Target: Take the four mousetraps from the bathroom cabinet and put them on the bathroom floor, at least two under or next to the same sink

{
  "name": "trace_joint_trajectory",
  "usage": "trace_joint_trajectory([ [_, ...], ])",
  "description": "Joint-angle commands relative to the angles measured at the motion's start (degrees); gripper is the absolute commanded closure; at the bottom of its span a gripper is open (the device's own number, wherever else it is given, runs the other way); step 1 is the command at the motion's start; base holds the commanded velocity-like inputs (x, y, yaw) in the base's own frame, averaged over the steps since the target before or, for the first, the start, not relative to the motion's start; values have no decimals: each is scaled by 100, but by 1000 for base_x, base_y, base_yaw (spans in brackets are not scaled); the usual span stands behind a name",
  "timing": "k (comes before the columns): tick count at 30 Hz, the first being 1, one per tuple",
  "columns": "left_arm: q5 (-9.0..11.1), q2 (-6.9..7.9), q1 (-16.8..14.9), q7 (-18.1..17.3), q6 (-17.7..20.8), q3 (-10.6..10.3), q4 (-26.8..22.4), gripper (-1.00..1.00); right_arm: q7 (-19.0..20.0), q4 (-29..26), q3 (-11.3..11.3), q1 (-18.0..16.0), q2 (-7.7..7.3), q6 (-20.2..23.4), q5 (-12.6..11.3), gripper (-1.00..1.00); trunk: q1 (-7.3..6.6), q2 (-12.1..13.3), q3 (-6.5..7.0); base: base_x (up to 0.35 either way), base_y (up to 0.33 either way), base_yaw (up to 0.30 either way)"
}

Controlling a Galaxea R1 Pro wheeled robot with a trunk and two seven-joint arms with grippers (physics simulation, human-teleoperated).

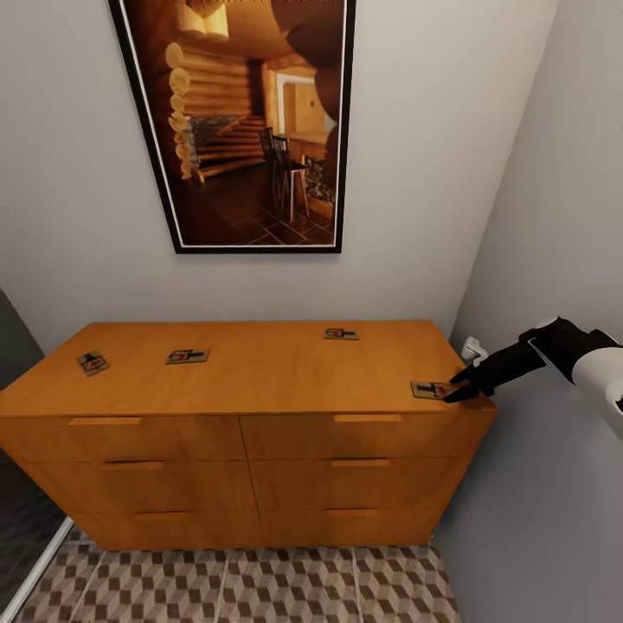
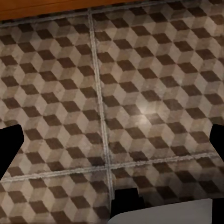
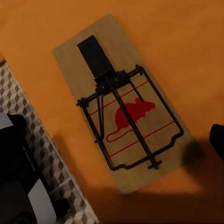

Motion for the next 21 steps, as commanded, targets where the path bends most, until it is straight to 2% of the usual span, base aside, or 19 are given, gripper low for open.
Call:
trace_joint_trajectory([
  [1,10,0,-10,-11,-38,-24,23,-100,24,-7,71,1,-4,60,60,-100,-1,-3,-6,-32,0,0],
  [21,10,0,-10,-8,-37,-28,23,-100,-71,-6,71,1,-13,60,60,-100,-1,-3,-6,-4,0,0],
])
